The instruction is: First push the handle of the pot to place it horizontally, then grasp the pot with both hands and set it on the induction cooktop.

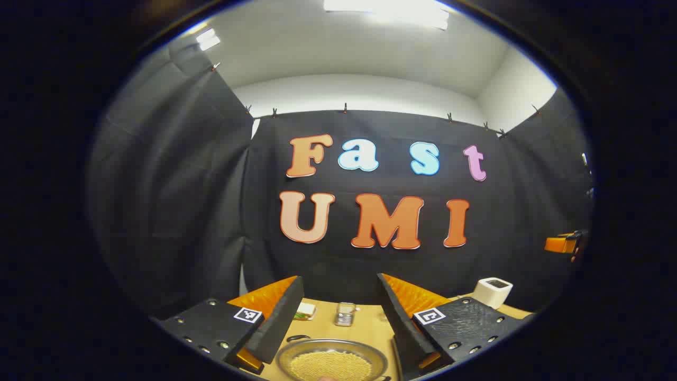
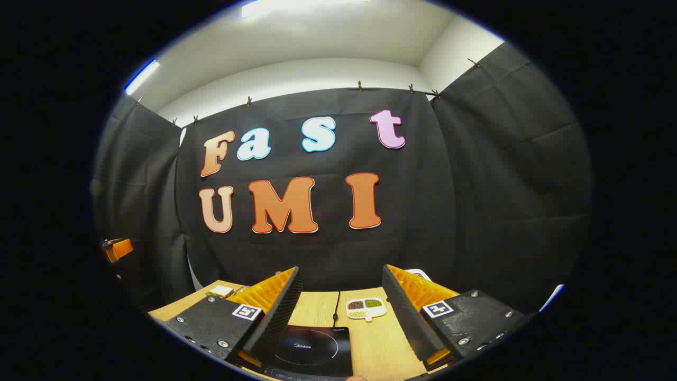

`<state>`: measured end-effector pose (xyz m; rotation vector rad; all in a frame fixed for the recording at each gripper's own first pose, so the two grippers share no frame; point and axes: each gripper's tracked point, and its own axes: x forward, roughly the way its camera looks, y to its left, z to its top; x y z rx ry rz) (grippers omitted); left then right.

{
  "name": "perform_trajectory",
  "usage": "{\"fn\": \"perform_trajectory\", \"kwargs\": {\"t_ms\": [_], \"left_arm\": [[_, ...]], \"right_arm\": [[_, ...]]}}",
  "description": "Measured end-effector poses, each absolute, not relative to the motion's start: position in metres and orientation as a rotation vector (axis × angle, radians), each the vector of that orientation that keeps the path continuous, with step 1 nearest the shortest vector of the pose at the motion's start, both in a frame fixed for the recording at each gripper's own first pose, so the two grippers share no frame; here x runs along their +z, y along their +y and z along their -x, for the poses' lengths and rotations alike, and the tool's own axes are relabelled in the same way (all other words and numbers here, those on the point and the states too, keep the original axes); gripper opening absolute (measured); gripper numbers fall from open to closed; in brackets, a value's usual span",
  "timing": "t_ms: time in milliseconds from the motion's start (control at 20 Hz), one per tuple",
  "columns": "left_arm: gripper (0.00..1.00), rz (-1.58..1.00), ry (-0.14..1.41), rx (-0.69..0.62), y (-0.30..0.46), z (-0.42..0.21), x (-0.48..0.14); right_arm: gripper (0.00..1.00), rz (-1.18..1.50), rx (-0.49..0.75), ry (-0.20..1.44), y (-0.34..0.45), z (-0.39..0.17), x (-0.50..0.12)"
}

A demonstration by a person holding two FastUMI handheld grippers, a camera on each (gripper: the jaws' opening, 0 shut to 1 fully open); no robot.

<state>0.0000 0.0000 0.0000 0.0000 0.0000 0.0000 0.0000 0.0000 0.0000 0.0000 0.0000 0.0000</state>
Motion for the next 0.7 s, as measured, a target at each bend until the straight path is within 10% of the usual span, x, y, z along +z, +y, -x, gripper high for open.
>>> {"fn": "perform_trajectory", "kwargs": {"t_ms": [700], "left_arm": [[0.89, 0.041, 0.076, -0.077, -0.018, -0.011, -0.038]], "right_arm": [[1.0, 0.054, 0.01, -0.004, 0.026, 0.011, -0.012]]}}
